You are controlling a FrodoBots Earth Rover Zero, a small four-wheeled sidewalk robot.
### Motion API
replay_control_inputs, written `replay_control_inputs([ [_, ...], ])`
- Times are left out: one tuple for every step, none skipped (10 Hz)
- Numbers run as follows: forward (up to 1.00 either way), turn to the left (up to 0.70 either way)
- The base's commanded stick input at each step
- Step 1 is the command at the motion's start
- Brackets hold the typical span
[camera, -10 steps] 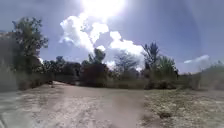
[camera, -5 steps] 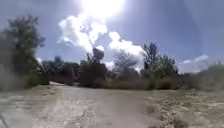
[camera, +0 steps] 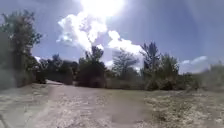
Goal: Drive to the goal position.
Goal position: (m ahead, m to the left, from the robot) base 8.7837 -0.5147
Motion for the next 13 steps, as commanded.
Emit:
replay_control_inputs([
  [0.70, 0.35],
  [0.70, 0.35],
  [0.70, 0.35],
  [0.70, 0.35],
  [0.70, 0.07],
  [0.70, 0.00],
  [0.70, 0.00],
  [0.70, 0.00],
  [0.70, 0.00],
  [0.70, 0.00],
  [0.70, 0.00],
  [0.70, 0.00],
  [0.70, 0.00],
])
